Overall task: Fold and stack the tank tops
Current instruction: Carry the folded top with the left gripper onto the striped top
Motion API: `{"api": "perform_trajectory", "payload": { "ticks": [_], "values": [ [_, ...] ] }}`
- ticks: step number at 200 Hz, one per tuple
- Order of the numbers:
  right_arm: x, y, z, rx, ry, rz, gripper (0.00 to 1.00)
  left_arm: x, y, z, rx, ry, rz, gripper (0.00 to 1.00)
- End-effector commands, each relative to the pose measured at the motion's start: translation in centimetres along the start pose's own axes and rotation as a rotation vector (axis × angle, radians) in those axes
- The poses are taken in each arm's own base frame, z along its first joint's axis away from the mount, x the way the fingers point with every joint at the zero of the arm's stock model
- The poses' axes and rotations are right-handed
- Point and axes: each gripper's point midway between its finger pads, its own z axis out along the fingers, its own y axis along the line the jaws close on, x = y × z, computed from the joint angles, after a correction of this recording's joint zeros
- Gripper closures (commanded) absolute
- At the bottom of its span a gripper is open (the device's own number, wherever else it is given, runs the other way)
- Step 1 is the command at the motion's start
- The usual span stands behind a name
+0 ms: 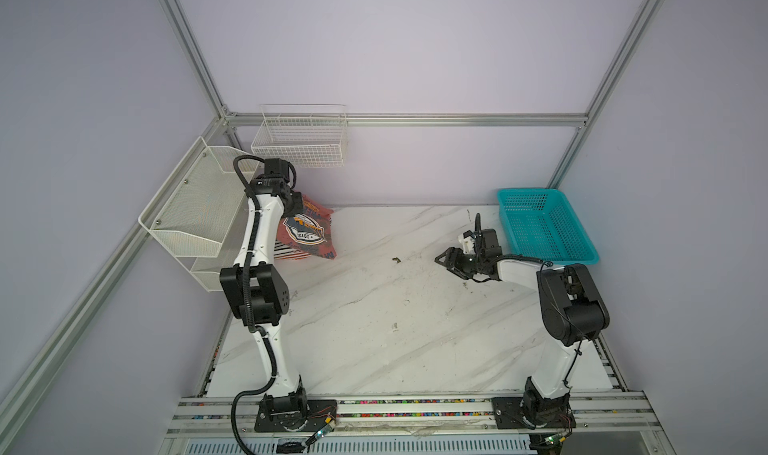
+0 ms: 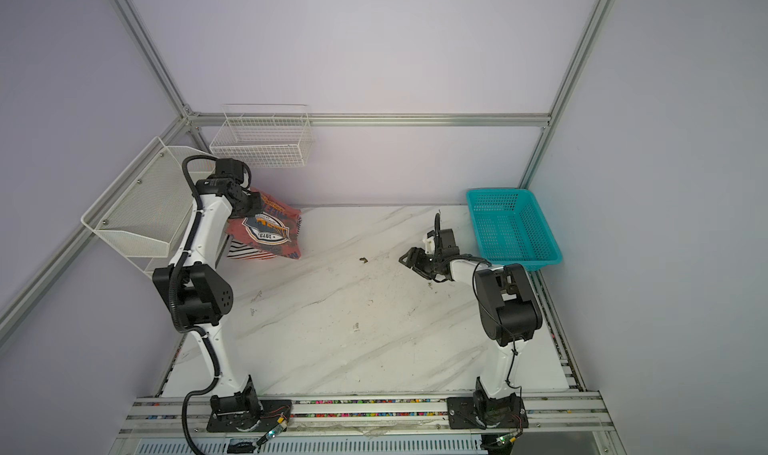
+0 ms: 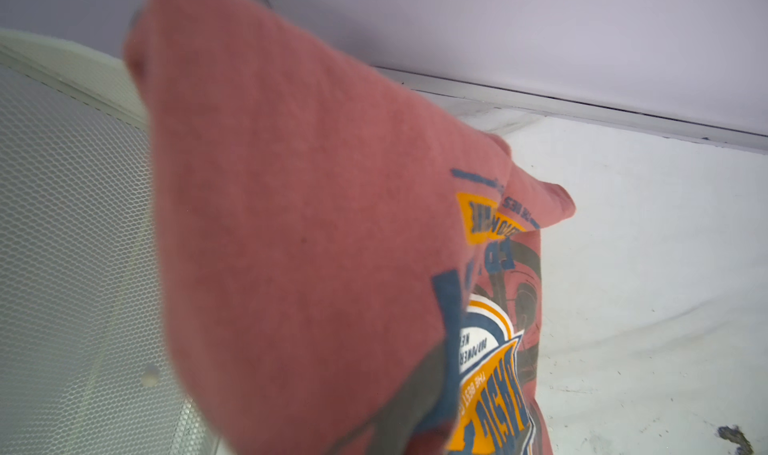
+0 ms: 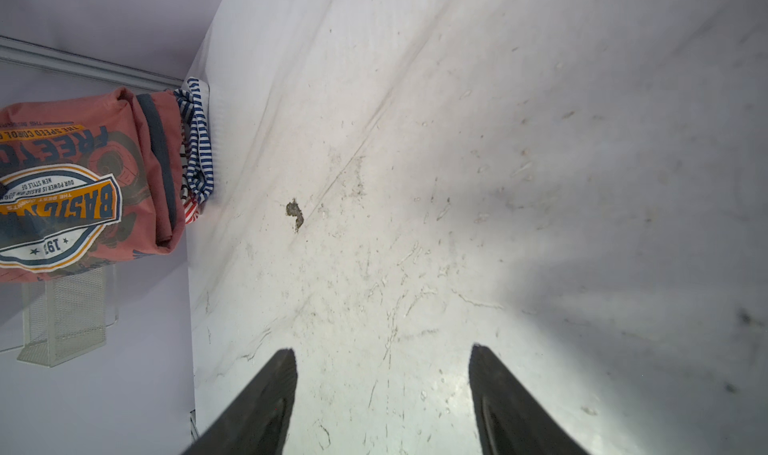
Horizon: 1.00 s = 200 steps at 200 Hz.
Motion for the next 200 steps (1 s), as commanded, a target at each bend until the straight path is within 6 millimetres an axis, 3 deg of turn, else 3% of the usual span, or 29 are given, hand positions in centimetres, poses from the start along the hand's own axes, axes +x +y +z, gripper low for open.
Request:
{"api": "perform_trajectory", "payload": {
  "ticks": [1,100,130,137,170,200],
  "values": [
    [0.2,0.1,0.6,0.012,0.010,0.003,0.31,-0.9,0.9,1.6,-0.021,-0.038,0.004,1.00],
    [0.9,1.9,1.2,0.034,0.021,-0.026,0.31,0.9,4.7,7.4,-0.107,0.028,-0.075,1.00],
    [1.1,2.4,1.4,0.035,0.024,-0.036,0.31,0.8,6.1,7.3,-0.156,0.023,-0.111,0.43],
    [1.1,2.5,1.5,0.035,0.024,-0.038,0.31,0.7,6.2,7.0,-0.162,0.017,-0.117,0.34],
    [1.3,3.0,1.8,0.031,0.030,-0.048,0.31,-0.7,6.8,4.8,-0.180,-0.037,-0.161,0.04],
    [1.5,3.2,2.0,0.029,0.035,-0.052,0.31,-2.8,7.2,1.7,-0.170,-0.121,-0.199,0.00]
  ]
}}
